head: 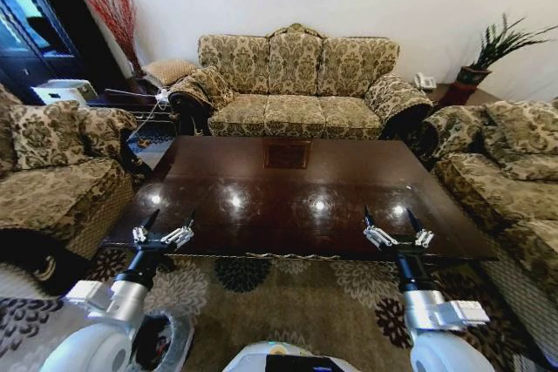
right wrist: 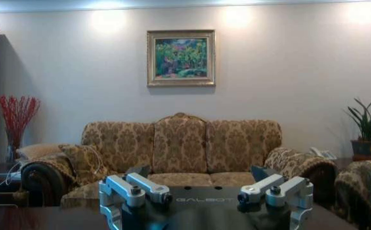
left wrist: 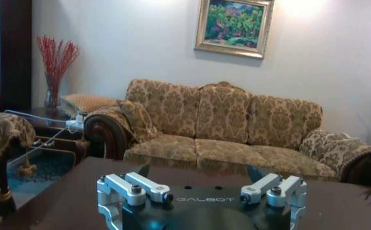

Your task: Move to the front of the table and place the trash on the table into the trash bin.

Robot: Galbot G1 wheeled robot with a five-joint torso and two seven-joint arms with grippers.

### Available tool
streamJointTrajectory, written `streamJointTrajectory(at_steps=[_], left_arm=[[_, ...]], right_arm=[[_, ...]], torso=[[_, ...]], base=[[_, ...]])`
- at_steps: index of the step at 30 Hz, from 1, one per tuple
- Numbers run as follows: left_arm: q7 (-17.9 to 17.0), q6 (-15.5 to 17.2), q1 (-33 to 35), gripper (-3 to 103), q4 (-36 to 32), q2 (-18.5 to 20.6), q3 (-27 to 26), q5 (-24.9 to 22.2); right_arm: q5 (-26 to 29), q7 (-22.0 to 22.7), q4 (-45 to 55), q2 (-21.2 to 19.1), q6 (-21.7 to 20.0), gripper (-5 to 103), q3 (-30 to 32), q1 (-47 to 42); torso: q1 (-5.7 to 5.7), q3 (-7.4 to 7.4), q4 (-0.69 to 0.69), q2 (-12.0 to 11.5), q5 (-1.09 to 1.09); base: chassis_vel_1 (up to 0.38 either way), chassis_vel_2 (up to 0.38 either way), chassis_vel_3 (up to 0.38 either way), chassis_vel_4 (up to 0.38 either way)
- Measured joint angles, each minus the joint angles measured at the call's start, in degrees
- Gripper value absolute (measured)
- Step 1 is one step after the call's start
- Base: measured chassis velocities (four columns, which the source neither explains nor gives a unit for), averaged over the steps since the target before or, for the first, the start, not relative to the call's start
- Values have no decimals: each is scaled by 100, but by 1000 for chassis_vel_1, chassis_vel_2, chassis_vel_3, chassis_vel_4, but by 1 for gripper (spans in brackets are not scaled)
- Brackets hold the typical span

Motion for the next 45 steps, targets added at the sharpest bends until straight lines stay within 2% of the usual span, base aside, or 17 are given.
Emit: streamJointTrajectory(at_steps=[13,17,26,45], left_arm=[[2,0,0,100,2,-3,-1,-3],[1,0,0,100,5,-1,-4,-3],[0,0,0,100,5,-1,-5,-3],[-1,1,0,100,5,-1,-3,-3]], right_arm=[[-1,8,0,-5,1,100,-1,1],[-1,8,-1,-5,1,100,-5,1],[-1,8,-3,-5,1,100,-5,2],[-1,6,-4,-5,1,100,-5,2]], torso=[[-1,0,-1,0,4],[0,0,0,0,-4],[0,0,0,0,2],[0,0,0,0,1]], base=[[-128,-140,114,130],[35,27,-5,-10],[14,16,-5,-5],[0,0,0,0]])
